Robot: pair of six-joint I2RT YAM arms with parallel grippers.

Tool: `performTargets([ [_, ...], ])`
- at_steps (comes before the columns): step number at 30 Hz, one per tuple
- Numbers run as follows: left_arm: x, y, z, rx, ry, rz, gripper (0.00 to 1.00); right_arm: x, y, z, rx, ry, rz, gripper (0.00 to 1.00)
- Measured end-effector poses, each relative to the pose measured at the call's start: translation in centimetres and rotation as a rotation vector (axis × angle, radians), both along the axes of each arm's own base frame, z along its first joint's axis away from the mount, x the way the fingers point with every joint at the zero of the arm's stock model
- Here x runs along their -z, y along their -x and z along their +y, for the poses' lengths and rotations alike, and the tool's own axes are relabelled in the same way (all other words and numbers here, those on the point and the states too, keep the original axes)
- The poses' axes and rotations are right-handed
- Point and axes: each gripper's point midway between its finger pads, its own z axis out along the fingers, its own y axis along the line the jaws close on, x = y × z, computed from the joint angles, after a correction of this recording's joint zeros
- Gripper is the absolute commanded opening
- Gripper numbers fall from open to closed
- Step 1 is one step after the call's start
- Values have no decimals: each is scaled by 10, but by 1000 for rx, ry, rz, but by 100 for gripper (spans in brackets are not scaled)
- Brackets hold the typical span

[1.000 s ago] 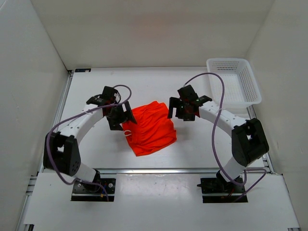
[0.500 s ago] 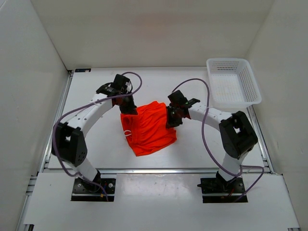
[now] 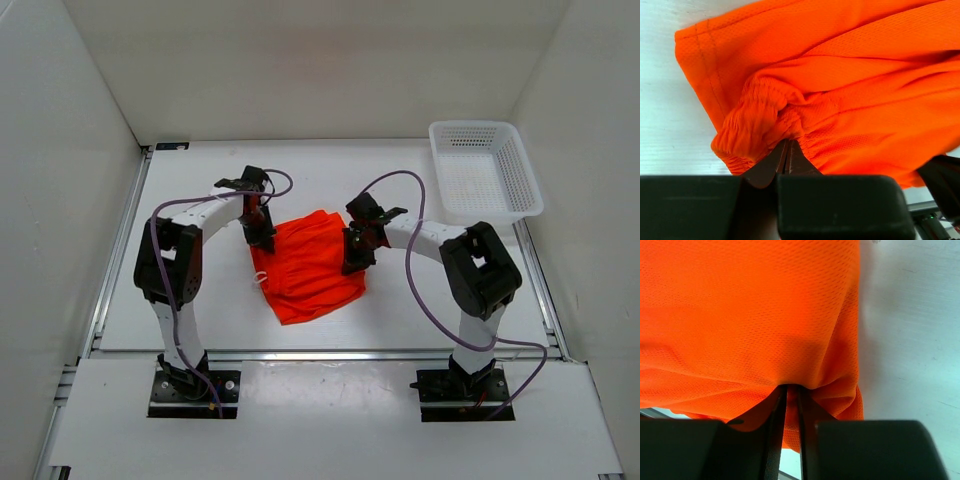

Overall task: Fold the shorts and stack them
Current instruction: Fold the shorts

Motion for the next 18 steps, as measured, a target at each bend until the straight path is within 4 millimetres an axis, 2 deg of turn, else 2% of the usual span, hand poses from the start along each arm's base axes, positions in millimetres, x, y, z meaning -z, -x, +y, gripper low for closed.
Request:
performTargets([
  [2, 5, 1, 1, 10, -8, 10, 10, 0, 0, 1, 4, -3, 3, 20],
  [4, 6, -1, 1, 25, -11, 9, 13, -1, 0, 1, 14, -5, 5, 45],
  [5, 4, -2, 1, 37, -13, 4, 18, -3, -1, 1, 18, -7, 0, 61],
  [6, 0, -3, 0, 49, -15, -2, 30, -8, -3, 1, 23, -7, -13, 86],
  [7, -6, -6, 0, 65, -16, -15, 41, -16, -5, 0, 36, -7, -35, 94],
  [9, -25, -16, -1, 86, -17, -60, 73, -40, -12, -6, 54, 5, -109, 100],
  [10, -39, -22, -2, 98, -14, -93, 98, -56, -18, -10, 66, 8, -160, 100],
  [13, -96, -34, -2, 114, -1, -233, 100, -122, -35, -22, 110, -11, -355, 100],
  [16, -175, -38, 5, 109, 20, -430, 100, -190, -42, -46, 181, -21, -561, 100],
  [18, -231, -30, 15, 92, 26, -577, 100, -229, -40, -71, 249, -6, -679, 100],
])
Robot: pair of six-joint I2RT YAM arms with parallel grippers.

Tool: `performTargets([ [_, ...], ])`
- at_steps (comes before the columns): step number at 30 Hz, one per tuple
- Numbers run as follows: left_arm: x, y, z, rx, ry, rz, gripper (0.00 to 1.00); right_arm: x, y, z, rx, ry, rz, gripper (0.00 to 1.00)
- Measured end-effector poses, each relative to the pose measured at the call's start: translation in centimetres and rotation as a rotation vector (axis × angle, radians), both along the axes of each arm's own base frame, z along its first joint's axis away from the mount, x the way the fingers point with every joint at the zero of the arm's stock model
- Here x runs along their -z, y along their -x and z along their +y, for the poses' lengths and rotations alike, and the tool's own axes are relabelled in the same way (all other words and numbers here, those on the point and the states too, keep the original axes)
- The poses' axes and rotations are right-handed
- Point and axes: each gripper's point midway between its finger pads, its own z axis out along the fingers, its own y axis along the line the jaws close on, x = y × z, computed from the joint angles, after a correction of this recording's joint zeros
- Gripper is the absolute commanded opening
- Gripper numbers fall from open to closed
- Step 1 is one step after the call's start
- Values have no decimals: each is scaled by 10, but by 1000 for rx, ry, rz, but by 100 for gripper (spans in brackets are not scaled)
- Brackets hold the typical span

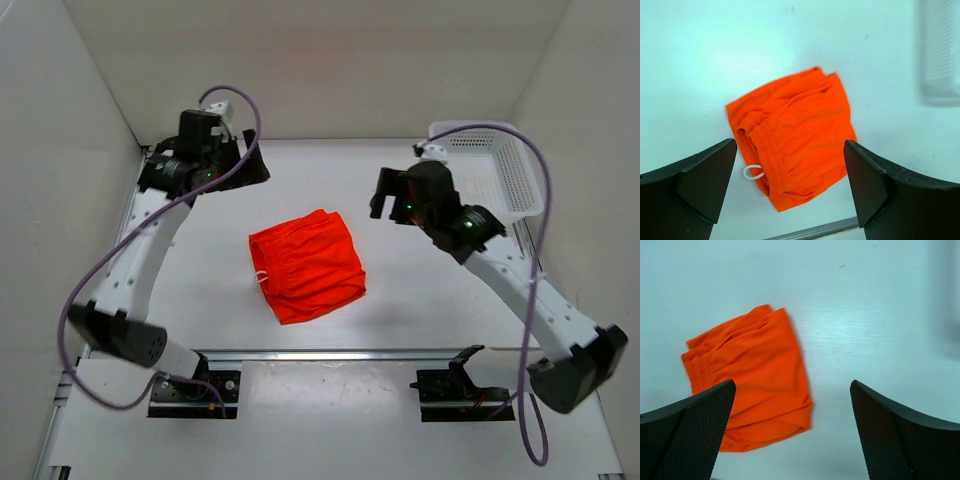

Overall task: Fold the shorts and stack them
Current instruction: Fold the shorts

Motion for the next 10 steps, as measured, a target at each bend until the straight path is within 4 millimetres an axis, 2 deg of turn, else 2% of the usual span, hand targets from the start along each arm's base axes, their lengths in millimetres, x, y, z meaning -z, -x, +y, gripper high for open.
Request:
performTargets([
  [2, -47, 18, 15, -33, 17, -127, 100, -23, 6, -28, 80, 23, -70, 100],
  [5, -92, 49, 36, -91, 43, -272, 100, -37, 18, -69, 201, 80, -118, 100],
  [7, -101, 70, 49, -134, 53, -321, 100, -33, 31, -93, 269, 131, -119, 100],
  [10, -91, 92, 65, -191, 55, -322, 100, -18, 50, -121, 334, 198, -95, 100],
])
